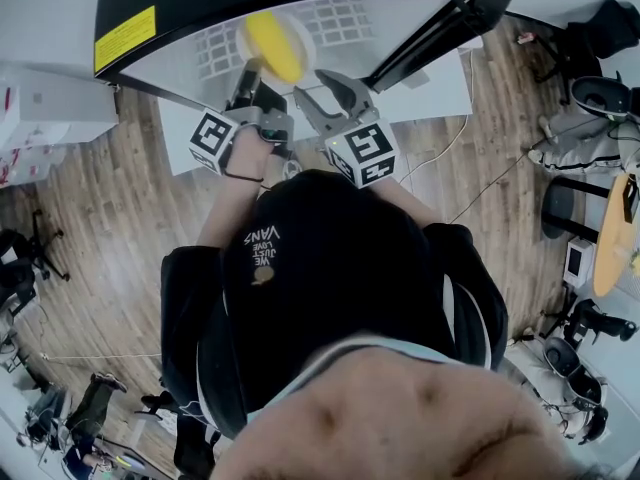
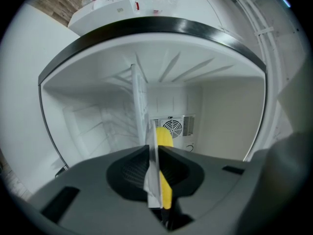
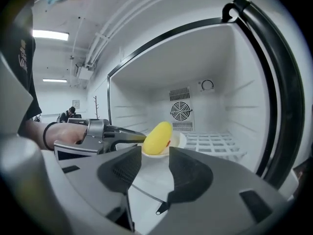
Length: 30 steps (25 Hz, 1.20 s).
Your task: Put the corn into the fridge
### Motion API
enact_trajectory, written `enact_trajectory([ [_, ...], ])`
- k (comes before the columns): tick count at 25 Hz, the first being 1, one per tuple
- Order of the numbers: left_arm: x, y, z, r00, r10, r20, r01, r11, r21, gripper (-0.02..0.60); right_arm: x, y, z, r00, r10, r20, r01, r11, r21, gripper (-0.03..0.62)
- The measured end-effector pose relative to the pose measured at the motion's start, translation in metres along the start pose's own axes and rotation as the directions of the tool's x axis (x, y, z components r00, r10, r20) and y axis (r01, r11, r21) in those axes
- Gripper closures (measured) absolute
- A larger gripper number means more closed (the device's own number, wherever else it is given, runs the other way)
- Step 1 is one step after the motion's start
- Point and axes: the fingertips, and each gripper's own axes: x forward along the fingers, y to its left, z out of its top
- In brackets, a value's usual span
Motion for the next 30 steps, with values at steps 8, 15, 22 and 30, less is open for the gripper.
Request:
enact_trajectory([
  [8,-0.004,0.000,-0.004,1.000,-0.026,0.004,0.026,1.000,-0.003,0.545,0.001,0.000,-0.011,0.999,0.000,-0.037,0.000,1.000,0.004,0.428],
  [15,-0.008,0.000,-0.004,0.999,-0.040,0.003,0.040,0.999,-0.007,0.540,0.007,0.000,-0.016,0.998,-0.011,-0.059,0.011,1.000,0.007,0.428],
  [22,-0.011,0.002,-0.006,0.999,-0.045,-0.009,0.045,0.999,-0.008,0.540,0.009,-0.003,-0.018,0.997,-0.034,-0.066,0.034,0.999,-0.004,0.428],
  [30,-0.016,-0.007,-0.007,0.995,-0.095,-0.017,0.095,0.995,-0.008,0.540,0.014,-0.006,-0.015,0.997,-0.049,-0.059,0.050,0.999,0.015,0.428],
])
